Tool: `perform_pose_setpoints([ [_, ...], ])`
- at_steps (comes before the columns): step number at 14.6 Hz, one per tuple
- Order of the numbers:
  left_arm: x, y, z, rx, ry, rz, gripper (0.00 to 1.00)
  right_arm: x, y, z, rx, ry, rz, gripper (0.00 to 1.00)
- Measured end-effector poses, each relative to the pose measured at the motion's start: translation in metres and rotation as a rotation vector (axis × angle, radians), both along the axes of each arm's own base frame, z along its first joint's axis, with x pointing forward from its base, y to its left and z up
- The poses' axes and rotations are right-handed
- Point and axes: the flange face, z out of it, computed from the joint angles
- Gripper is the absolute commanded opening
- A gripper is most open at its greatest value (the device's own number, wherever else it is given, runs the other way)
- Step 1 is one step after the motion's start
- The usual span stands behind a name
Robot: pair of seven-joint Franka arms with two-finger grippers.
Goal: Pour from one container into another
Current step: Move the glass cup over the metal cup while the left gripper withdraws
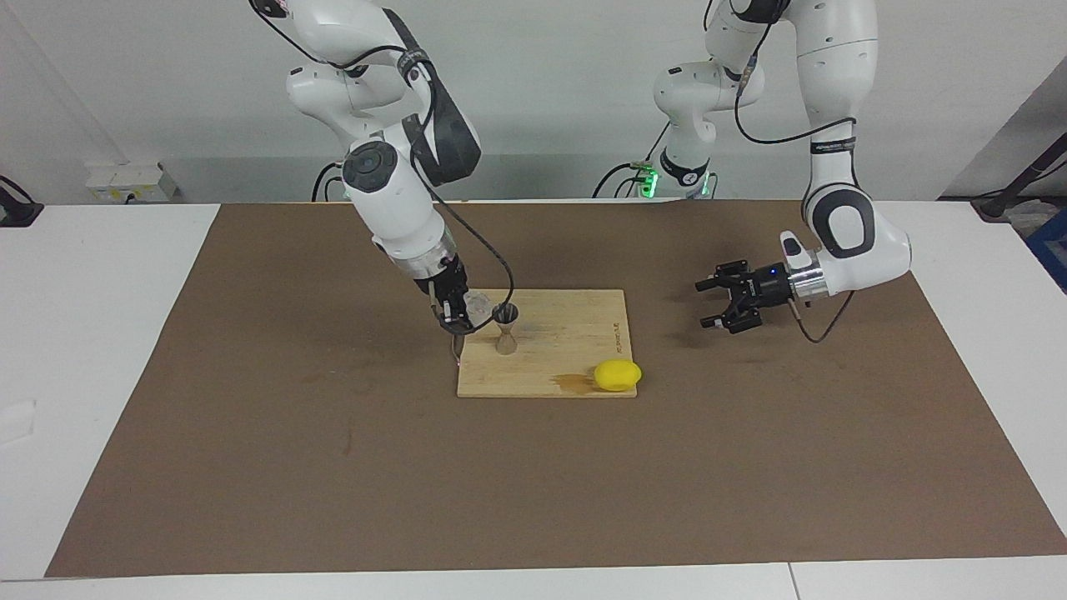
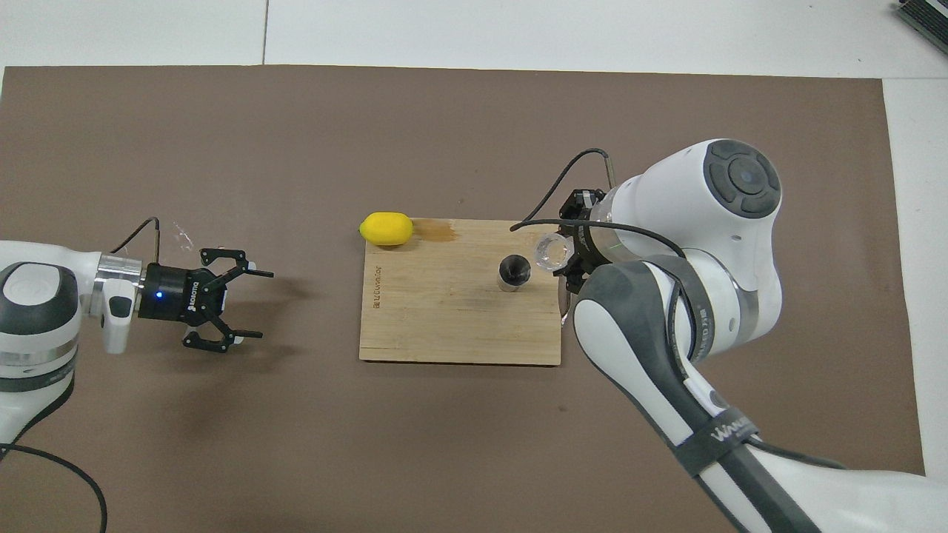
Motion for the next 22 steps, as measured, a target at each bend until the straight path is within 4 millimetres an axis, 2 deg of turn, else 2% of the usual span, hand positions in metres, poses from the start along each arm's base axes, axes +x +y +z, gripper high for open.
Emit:
perform_pose_setpoints([
  [5, 0.026, 0.062, 0.054, 0.199, -0.081, -0.132, 1.00, -0.004, 0.012, 0.002, -0.072, -0.036, 0.063, 0.13],
  [8, 0.039, 0.078, 0.089, 0.299, -0.122, -0.189, 1.00, -0.009, 0.024, 0.002, -0.118, -0.060, 0.114, 0.13],
  [10, 0.055, 0.068, 0.124, 0.392, -0.170, -0.256, 1.00, -0.014, 0.033, 0.002, -0.159, -0.079, 0.155, 0.13],
  [12, 0.069, 0.042, 0.163, 0.461, -0.212, -0.307, 1.00, -0.015, 0.036, 0.002, -0.190, -0.093, 0.167, 0.13],
  [14, 0.075, 0.022, 0.187, 0.538, -0.226, -0.340, 1.00, -0.016, 0.039, 0.004, -0.194, -0.098, 0.173, 0.13],
  [17, 0.077, 0.001, 0.202, 0.604, -0.231, -0.365, 1.00, -0.017, 0.043, 0.005, -0.193, -0.101, 0.180, 0.09],
  [20, 0.077, 0.012, 0.207, 0.635, -0.195, -0.298, 1.00, -0.017, 0.043, 0.006, -0.193, -0.103, 0.178, 0.08],
  [22, 0.074, 0.024, 0.210, 0.682, -0.102, -0.179, 1.00, -0.017, 0.043, 0.006, -0.192, -0.104, 0.176, 0.08],
])
